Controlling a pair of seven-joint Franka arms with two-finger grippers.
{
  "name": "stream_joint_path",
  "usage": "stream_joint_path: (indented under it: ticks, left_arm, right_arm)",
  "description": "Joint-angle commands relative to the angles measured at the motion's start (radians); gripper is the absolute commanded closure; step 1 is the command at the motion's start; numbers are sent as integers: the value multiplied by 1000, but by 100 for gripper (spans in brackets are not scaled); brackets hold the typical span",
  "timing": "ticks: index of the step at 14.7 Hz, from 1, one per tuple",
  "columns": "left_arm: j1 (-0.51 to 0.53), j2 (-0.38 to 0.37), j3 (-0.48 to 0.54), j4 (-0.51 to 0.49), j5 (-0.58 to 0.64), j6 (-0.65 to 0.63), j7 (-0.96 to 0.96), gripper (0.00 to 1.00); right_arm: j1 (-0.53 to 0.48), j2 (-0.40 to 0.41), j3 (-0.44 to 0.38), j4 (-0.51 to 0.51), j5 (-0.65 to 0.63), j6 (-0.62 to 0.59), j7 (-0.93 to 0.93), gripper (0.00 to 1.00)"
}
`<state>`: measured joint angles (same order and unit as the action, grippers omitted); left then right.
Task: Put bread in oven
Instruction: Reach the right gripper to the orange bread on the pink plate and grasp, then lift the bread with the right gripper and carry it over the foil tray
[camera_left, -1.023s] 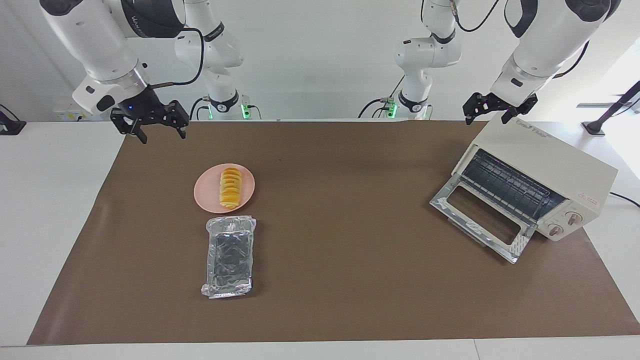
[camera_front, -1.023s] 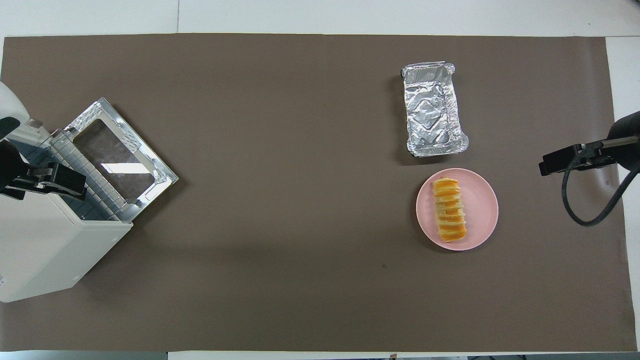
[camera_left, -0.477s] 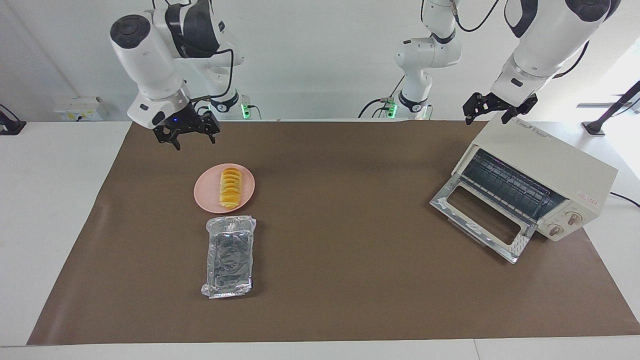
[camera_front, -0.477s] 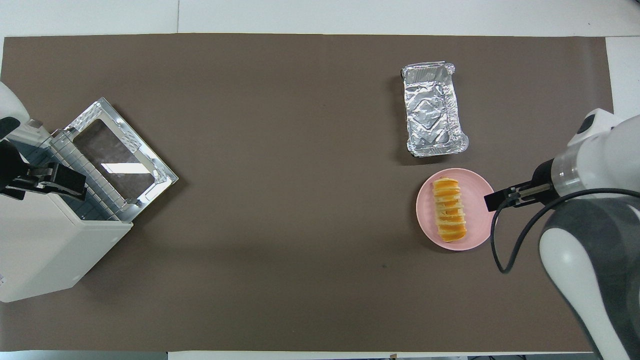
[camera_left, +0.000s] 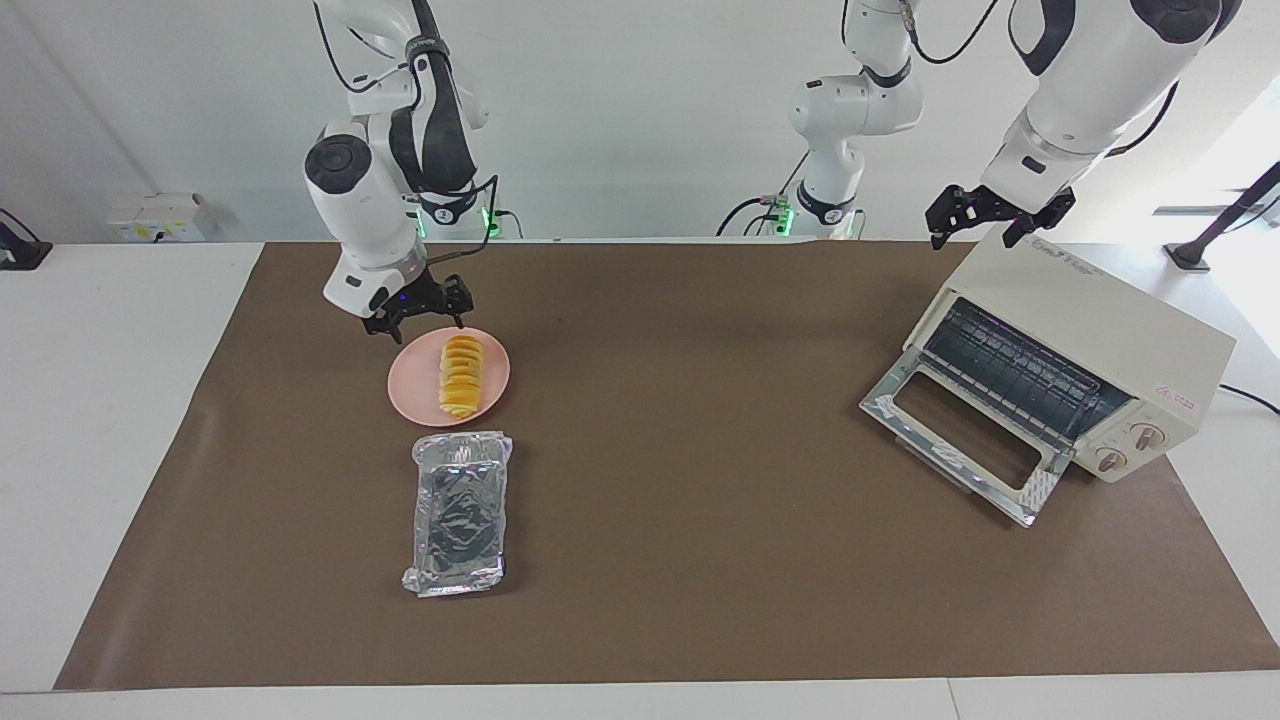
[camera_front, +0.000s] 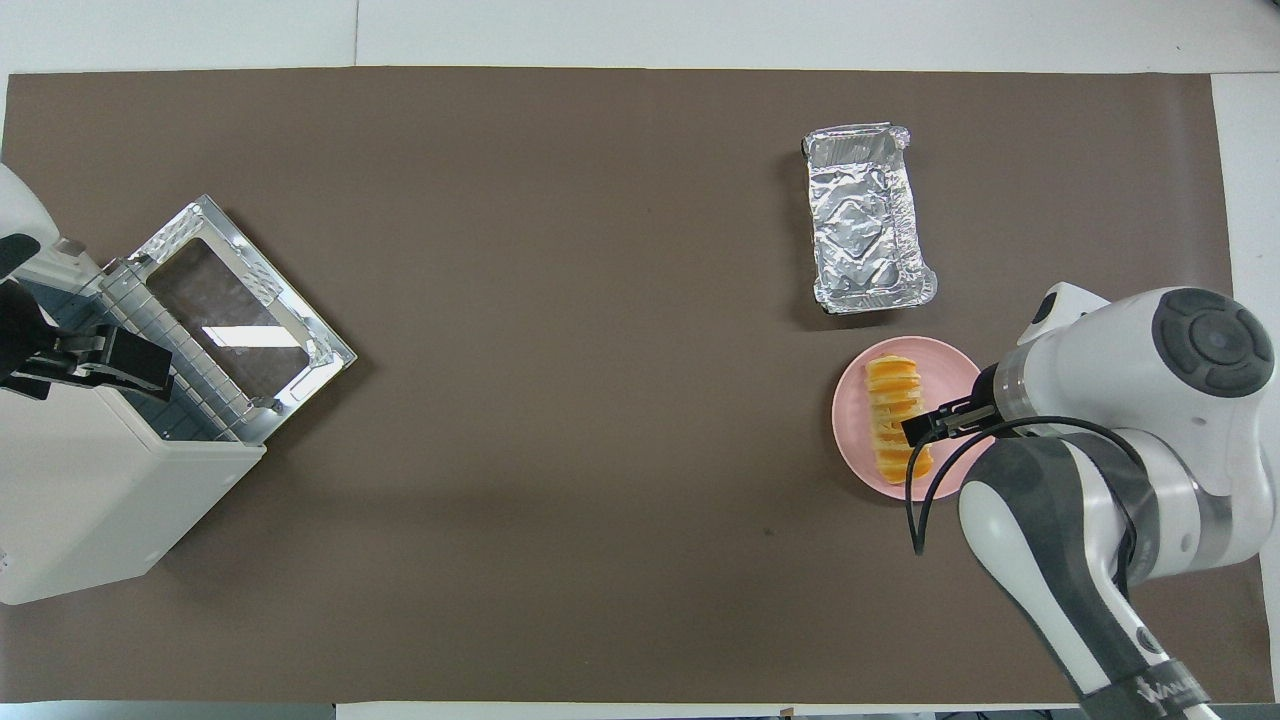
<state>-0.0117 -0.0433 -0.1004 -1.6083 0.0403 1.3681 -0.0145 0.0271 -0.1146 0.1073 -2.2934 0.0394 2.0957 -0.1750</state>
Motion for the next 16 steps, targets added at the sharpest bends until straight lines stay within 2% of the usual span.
stream_joint_path:
  ticks: [1, 5, 7, 11, 13, 14, 15, 16]
  left_arm:
    - [18, -35, -9, -42, -20, 23, 10, 0]
    - [18, -36, -9, -42, -20, 23, 10, 0]
    - [18, -35, -9, -42, -20, 25, 10, 0]
    - [18, -35, -9, -42, -20, 25, 10, 0]
    - [18, -35, -9, -42, -20, 25, 10, 0]
    - [18, -36, -9, -42, -20, 23, 10, 0]
    - [18, -35, -9, -42, -20, 23, 10, 0]
    - [18, -35, -9, -42, -20, 25, 10, 0]
  right_arm:
    - [2, 21, -1, -49, 11, 88, -87, 0]
    - [4, 49, -1, -136, 11, 285, -152, 0]
    - [49, 55, -1, -153, 11, 316, -149, 0]
    - [54, 76, -1, -184, 5, 400, -155, 0]
    - [54, 79, -1, -184, 4, 403, -159, 0]
    - [54, 81, -1, -184, 4, 405, -158, 8]
    - [53, 90, -1, -184, 4, 408, -158, 29]
    - [53, 95, -1, -184, 4, 415, -155, 63]
